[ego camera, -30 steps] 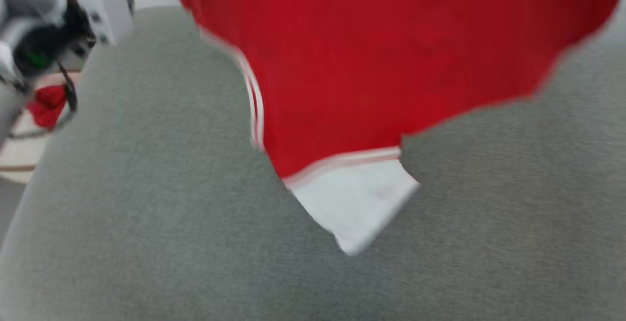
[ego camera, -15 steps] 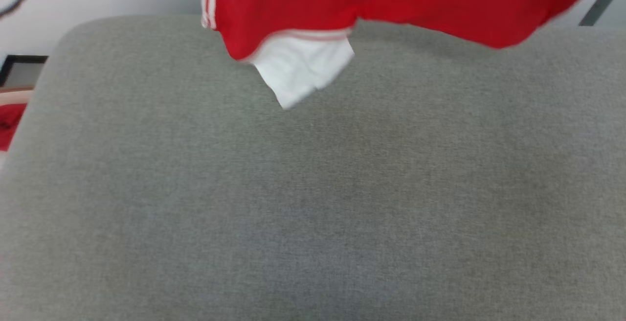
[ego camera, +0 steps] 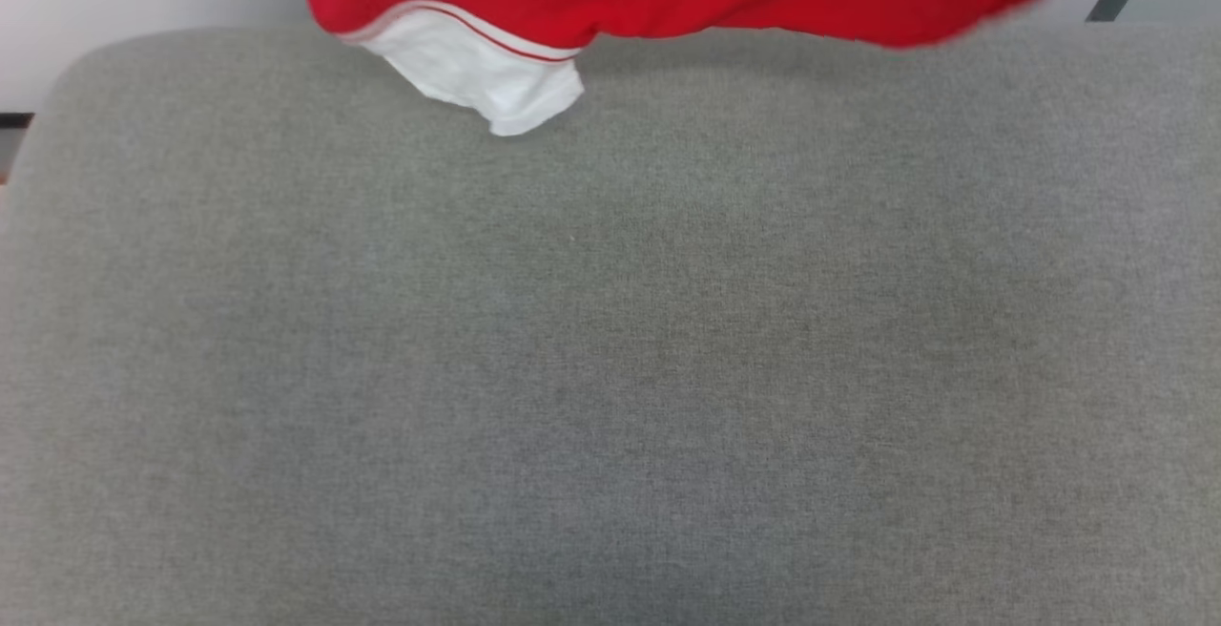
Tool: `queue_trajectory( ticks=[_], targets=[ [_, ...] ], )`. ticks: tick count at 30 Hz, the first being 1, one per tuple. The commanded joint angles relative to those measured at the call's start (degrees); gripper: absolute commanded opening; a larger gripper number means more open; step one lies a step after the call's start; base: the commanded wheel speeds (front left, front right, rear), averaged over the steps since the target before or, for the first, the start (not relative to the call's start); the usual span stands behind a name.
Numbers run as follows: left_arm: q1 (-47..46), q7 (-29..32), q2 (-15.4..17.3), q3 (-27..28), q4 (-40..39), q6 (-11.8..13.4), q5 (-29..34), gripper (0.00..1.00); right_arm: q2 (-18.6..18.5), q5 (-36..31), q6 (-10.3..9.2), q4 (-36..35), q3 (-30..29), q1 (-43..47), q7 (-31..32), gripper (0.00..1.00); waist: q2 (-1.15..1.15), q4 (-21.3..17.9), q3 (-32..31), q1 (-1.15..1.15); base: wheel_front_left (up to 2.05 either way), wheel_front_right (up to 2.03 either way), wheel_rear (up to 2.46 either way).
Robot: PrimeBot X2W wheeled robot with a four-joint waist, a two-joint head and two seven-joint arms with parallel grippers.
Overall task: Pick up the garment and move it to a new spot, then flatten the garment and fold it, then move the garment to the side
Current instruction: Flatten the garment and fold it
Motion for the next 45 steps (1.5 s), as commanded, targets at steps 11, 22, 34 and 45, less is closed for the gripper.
queue_trajectory(
  ticks=[11,22,34,45],
  targets=[
    [-11.0,-6.1,-1.2,3.0,4.1,-0.6,-0.3,0.00,0.3,-3.8,-0.06,3.7,-1.6,-10.3,-8.3,0.00,0.00,-1.7,13.6,0.00,0.00,0.00,0.00],
    [-26.5,-12.4,-1.5,5.3,3.6,-2.0,0.7,0.00,-0.4,-12.0,-0.06,1.3,-4.3,-20.7,-17.0,0.00,0.00,-3.3,33.0,0.00,0.00,0.00,0.00],
    [-25.6,-18.7,-4.2,6.0,6.6,-4.1,-1.0,0.00,1.3,-20.0,-0.06,-4.8,-9.5,-16.9,-17.2,0.00,0.00,0.9,44.6,0.00,0.00,0.00,0.00],
    [-15.6,-17.8,-5.3,3.5,5.6,-4.5,-3.7,0.00,0.2,-19.4,-0.06,-3.3,-6.8,-13.4,-17.2,0.00,0.00,5.0,38.9,0.00,0.00,0.00,0.00]
  ],
)
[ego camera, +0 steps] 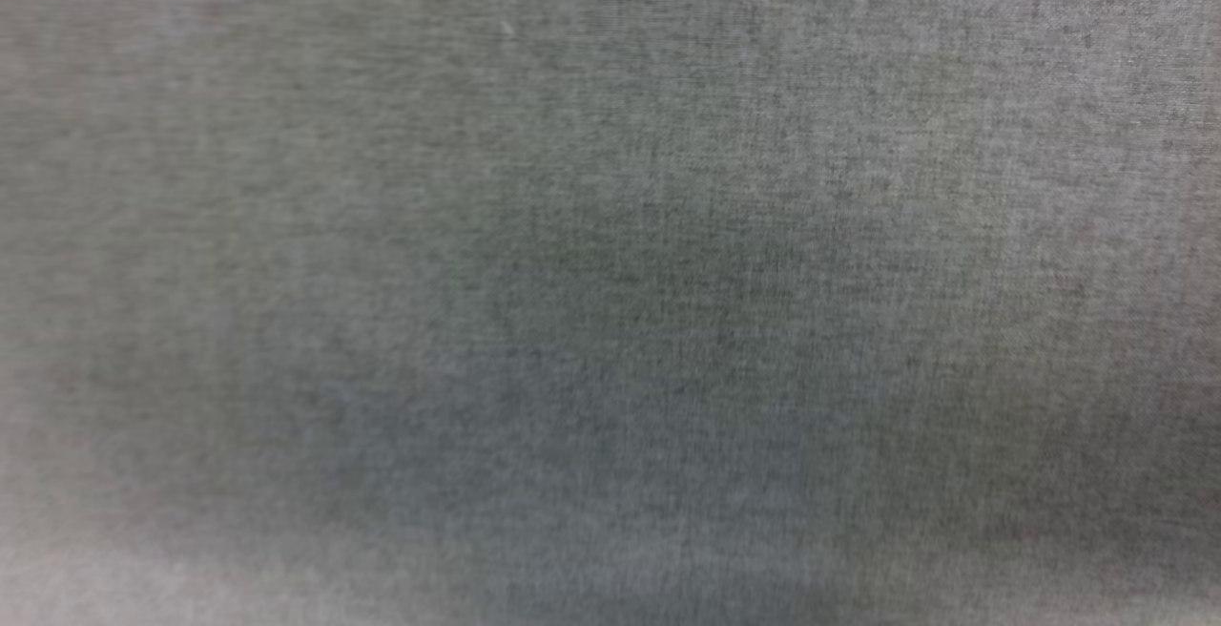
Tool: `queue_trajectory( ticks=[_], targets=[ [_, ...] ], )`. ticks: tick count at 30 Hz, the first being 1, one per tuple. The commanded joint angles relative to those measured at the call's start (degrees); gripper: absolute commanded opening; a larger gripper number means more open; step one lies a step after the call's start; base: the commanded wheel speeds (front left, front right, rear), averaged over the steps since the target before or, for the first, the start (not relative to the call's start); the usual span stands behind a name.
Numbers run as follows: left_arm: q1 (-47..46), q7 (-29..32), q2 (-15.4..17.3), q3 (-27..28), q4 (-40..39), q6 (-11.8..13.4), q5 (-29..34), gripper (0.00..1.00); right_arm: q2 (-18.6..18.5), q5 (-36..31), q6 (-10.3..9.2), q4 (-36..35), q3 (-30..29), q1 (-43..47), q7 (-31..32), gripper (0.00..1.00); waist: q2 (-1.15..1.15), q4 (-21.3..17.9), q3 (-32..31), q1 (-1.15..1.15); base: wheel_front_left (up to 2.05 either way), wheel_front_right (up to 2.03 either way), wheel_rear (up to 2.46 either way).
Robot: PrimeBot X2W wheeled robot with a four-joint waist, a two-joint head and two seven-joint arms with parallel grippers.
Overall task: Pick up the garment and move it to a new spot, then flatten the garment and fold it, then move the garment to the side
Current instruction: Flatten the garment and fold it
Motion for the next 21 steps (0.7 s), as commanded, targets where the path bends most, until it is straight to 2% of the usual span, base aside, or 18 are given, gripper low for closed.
queue_trajectory(
  ticks=[1,8,14,17,21],
  targets=[
    [3.2,2.0,0.3,-1.4,-1.2,-0.1,-0.7,0.00,-1.6,1.2,-0.06,0.7,2.0,1.9,-0.3,0.00,0.00,2.9,-5.3,0.00,0.00,0.00,0.00],
    [12.8,5.7,2.4,-4.2,-5.1,-0.1,-3.6,0.00,-3.9,6.7,-0.06,4.7,7.4,7.6,0.4,0.00,0.00,3.4,-14.0,0.00,0.00,0.00,0.00],
    [23.1,10.1,4.4,-6.8,-9.1,-0.1,-6.7,0.00,-7.2,14.3,-0.06,5.4,12.9,15.0,6.2,0.00,0.00,4.1,-22.9,0.00,0.00,0.00,0.00],
    [29.2,11.5,5.0,-8.4,-11.6,-0.1,-8.0,0.00,-8.7,19.6,-0.06,3.8,15.9,20.9,10.9,0.00,0.00,4.4,-27.4,0.00,0.00,0.00,0.00],
    [38.0,12.6,6.5,-10.7,-16.4,-0.1,-9.7,0.00,-12.9,26.5,-0.06,-2.7,19.2,29.4,14.7,0.00,0.00,4.7,-32.5,0.00,0.00,0.00,0.00]
  ],
)
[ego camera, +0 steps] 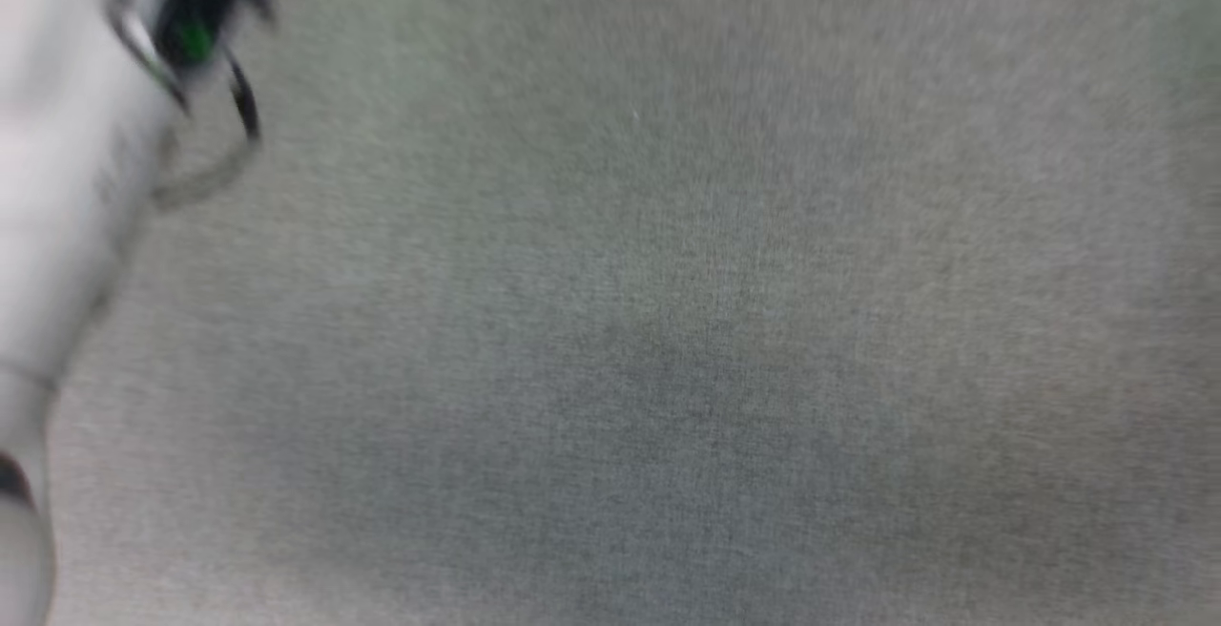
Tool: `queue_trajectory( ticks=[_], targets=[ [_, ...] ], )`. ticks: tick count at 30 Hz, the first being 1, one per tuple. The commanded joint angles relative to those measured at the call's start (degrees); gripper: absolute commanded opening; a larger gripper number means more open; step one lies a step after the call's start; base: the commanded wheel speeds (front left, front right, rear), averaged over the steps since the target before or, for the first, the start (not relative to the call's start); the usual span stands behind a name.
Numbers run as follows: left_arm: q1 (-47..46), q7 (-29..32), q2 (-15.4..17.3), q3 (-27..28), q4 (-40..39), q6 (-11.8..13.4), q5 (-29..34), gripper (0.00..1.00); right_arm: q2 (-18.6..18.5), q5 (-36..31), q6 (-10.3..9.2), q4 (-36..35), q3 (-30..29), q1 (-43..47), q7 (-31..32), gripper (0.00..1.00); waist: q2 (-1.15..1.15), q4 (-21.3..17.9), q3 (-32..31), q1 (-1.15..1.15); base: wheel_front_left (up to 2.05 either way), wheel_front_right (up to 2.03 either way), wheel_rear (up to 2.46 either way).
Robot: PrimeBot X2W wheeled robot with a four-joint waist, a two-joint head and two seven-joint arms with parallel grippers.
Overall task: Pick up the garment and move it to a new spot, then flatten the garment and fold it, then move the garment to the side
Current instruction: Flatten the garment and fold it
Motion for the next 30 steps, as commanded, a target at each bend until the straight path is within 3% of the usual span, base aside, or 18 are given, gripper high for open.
queue_trajectory(
  ticks=[1,4,8,17,22,30],
  targets=[
    [3.7,0.0,0.7,-0.7,-1.7,0.0,-0.7,0.00,-2.2,2.1,-0.06,-2.7,0.6,3.8,0.4,0.00,0.00,1.4,-10.8,0.00,0.00,0.00,0.00],
    [10.2,0.1,2.8,-2.3,-5.8,0.4,-1.1,0.00,-5.1,7.0,-0.06,-8.8,1.6,11.7,2.6,0.00,0.00,1.5,-14.1,0.00,0.00,0.00,0.00],
    [19.0,-0.1,6.5,-3.6,-14.2,3.1,-2.2,0.00,-9.2,11.1,-0.06,-17.5,0.5,22.0,4.9,0.00,0.00,1.6,-17.1,0.00,0.00,0.00,0.00],
    [41.1,-3.9,18.6,-5.5,-41.6,16.4,-6.0,0.00,-15.1,12.8,-0.06,-34.7,-6.4,47.8,7.5,0.00,0.00,2.2,-20.7,0.00,0.00,0.00,0.00],
    [50.2,-6.9,23.3,-6.4,-52.3,23.0,-7.8,0.00,-13.9,11.0,-0.06,-41.6,-12.6,61.8,7.9,0.00,0.00,3.2,-21.0,0.00,0.00,0.00,0.00],
    [61.8,-11.9,26.5,-7.0,-61.0,28.8,-12.2,0.00,-9.1,7.6,-0.06,-52.1,-19.5,78.4,10.9,0.00,0.00,3.3,-20.1,0.00,0.00,0.00,0.00]
  ],
)
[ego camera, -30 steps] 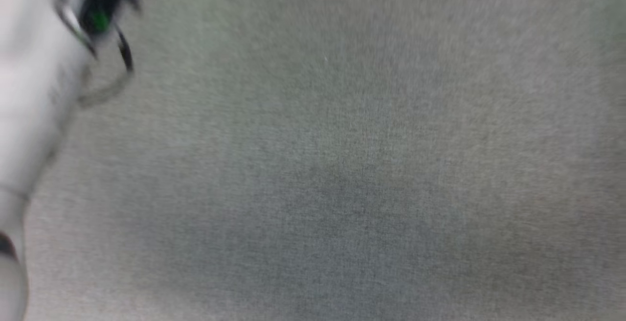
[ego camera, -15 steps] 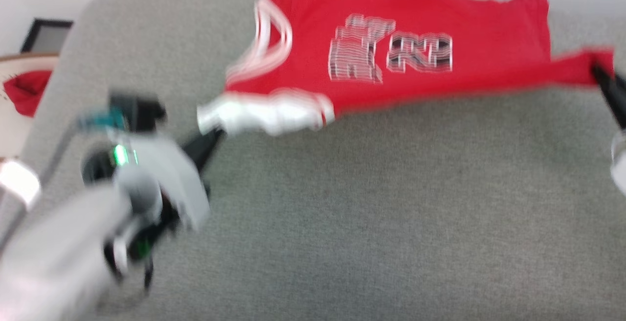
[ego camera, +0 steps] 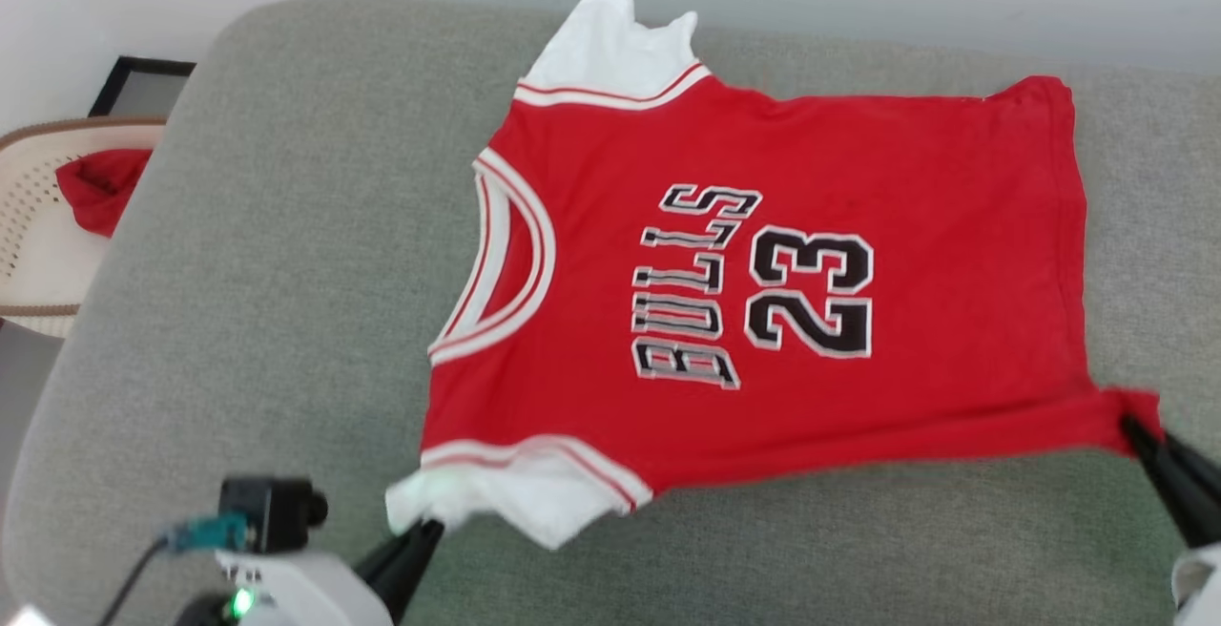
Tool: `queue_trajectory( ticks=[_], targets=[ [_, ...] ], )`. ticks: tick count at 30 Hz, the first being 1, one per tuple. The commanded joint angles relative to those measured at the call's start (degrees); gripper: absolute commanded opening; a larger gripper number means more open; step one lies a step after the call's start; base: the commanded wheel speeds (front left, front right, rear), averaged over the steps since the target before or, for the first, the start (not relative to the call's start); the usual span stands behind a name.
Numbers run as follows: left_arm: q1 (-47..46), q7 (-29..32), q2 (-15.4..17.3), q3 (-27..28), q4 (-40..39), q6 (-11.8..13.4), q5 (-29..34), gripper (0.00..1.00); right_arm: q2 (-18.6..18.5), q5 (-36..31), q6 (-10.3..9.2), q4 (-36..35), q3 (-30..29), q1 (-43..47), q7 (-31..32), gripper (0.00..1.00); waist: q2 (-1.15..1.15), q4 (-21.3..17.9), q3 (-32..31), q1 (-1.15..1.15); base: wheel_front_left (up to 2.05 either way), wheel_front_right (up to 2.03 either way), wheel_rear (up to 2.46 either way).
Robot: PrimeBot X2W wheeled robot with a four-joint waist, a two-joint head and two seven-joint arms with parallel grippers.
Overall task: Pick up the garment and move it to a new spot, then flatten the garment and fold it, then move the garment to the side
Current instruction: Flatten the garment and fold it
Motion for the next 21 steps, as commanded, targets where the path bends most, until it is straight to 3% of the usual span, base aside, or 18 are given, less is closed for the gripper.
queue_trajectory(
  ticks=[1,12,21],
  targets=[
    [2.6,-0.9,0.3,0.0,-1.2,1.3,-0.9,0.00,1.3,-0.9,-0.07,-2.1,-1.7,3.0,0.6,0.00,0.00,0.0,0.5,0.00,0.00,0.00,0.00],
    [10.6,-3.5,2.1,3.0,-7.3,6.4,-2.7,0.00,5.9,-2.0,-0.06,-11.1,-6.4,14.8,2.9,0.00,0.00,-0.5,2.8,0.00,0.00,0.00,0.00],
    [3.9,-0.3,9.3,5.5,-12.9,10.4,3.2,0.00,7.0,-2.2,-0.06,-13.0,-7.3,8.4,6.6,0.00,0.00,-2.6,4.5,0.00,0.00,0.00,0.00]
  ],
)
